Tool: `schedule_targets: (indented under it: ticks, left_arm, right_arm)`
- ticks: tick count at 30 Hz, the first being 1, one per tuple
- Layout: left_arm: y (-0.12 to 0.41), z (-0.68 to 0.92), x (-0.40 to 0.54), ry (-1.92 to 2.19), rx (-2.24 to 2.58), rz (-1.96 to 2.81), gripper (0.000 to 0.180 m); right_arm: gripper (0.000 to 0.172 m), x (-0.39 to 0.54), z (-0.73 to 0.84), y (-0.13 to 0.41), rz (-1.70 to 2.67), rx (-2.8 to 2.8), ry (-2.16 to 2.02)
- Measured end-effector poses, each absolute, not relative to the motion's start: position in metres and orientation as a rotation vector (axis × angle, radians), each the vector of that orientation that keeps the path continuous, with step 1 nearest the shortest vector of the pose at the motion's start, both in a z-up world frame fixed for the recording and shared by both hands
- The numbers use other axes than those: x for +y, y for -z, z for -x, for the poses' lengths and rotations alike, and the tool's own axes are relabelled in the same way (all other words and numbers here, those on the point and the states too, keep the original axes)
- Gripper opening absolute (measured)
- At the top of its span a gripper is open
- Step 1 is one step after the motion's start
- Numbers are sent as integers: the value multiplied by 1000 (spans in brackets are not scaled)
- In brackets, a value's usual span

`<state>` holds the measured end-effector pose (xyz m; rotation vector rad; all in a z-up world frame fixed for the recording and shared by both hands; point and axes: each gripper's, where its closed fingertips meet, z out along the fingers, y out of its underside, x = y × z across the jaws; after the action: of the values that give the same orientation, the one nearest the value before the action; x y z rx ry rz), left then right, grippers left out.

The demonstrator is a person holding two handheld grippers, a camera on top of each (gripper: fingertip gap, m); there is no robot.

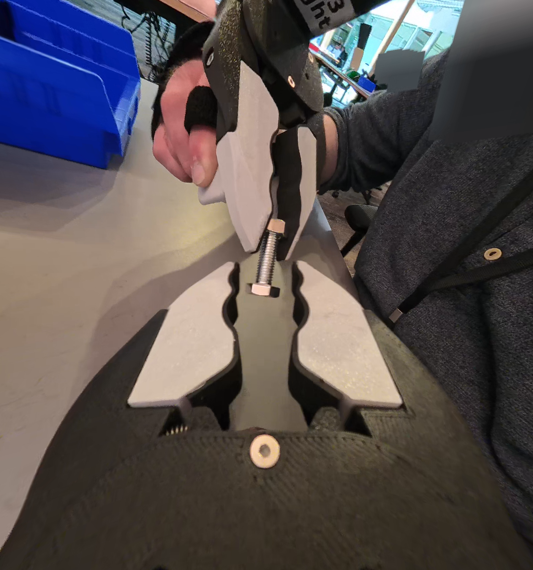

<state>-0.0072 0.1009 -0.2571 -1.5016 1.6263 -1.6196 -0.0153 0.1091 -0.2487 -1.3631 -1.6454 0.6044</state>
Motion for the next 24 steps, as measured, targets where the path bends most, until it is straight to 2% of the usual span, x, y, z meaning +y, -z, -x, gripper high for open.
schedule_targets:
  ticks: [4,6,9,17,21,24]
  left_arm:
    - [254,9,118,1446,1590,1499,49]
    - [259,8,131,1185,1605,1468,58]
    - [269,6,147,760,1640,1410,59]
    - [265,3,175,219,1505,1306,42]
    - [270,1,172,125,1535,1255,23]
    - [273,1,173,90,1540,1265,20]
  right_arm:
    - [18,117,11,249,1411,-1588,-603]
    - [18,124,9,248,1469,-1515,-630]
    - [18,135,7,245,1565,-1360,-718]
    - [18,150,2,250,1760,-998,-945]
    - [18,151,1,253,1793,-942,-957]
    - [18,151,1,255,1806,-929,-948]
